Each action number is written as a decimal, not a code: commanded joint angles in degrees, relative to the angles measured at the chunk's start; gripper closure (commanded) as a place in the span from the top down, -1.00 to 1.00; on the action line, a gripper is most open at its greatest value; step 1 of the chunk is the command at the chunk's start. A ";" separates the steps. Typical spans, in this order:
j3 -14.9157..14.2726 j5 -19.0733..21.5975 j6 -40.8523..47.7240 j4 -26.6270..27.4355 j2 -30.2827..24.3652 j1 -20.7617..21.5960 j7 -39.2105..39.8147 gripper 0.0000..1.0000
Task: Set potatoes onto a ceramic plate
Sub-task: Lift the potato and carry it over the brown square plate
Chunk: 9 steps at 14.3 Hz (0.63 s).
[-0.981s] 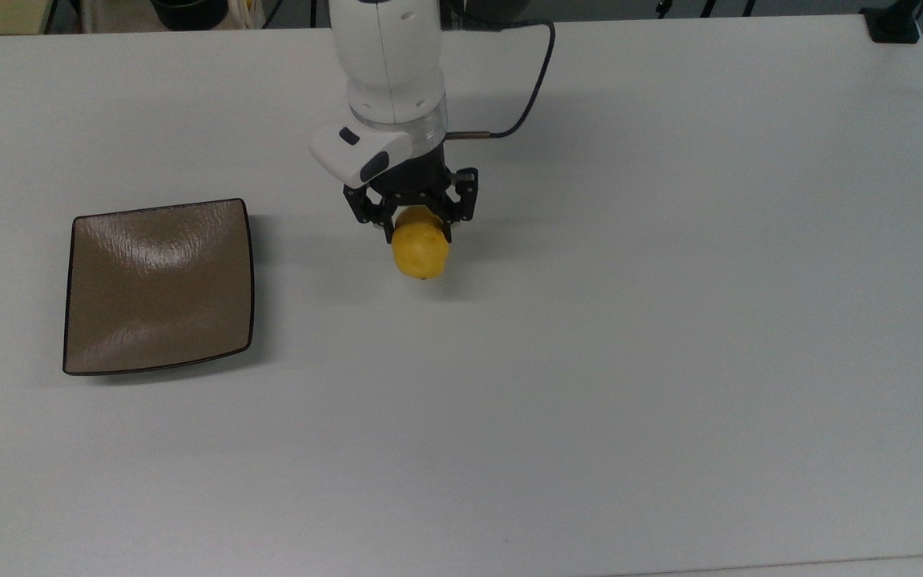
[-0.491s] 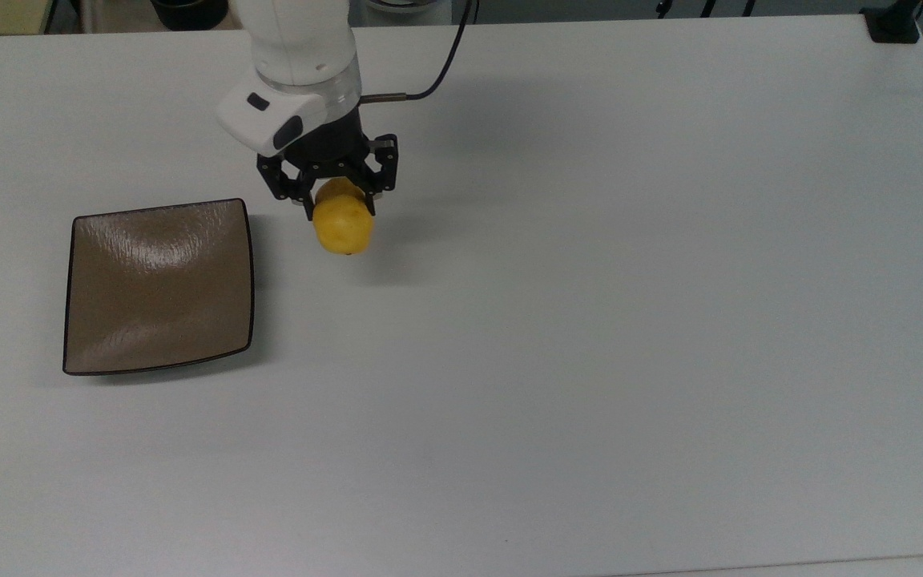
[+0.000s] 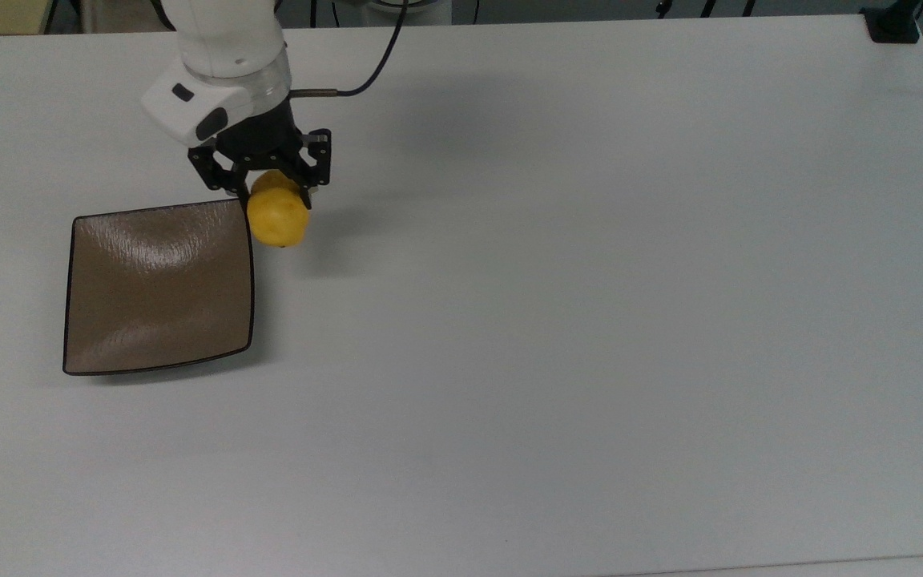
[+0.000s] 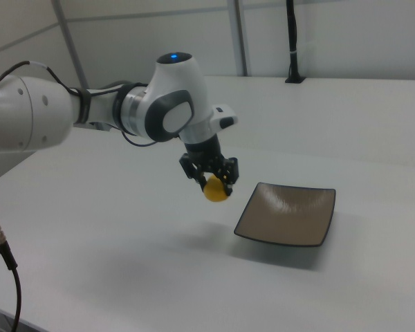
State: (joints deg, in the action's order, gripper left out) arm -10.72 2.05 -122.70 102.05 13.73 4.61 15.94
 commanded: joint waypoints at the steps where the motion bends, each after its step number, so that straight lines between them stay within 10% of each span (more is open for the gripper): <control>1: -0.88 -1.35 -0.52 0.78 0.32 -2.14 2.95 -0.06; 7: -0.88 -2.23 -5.70 -3.17 6.39 -6.89 2.96 0.10; 9: -0.79 -2.06 -7.63 -3.18 7.01 -6.98 2.34 1.00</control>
State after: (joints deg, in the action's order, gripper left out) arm -11.29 0.28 -128.21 100.31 19.19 -2.43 17.92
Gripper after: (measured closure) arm 0.326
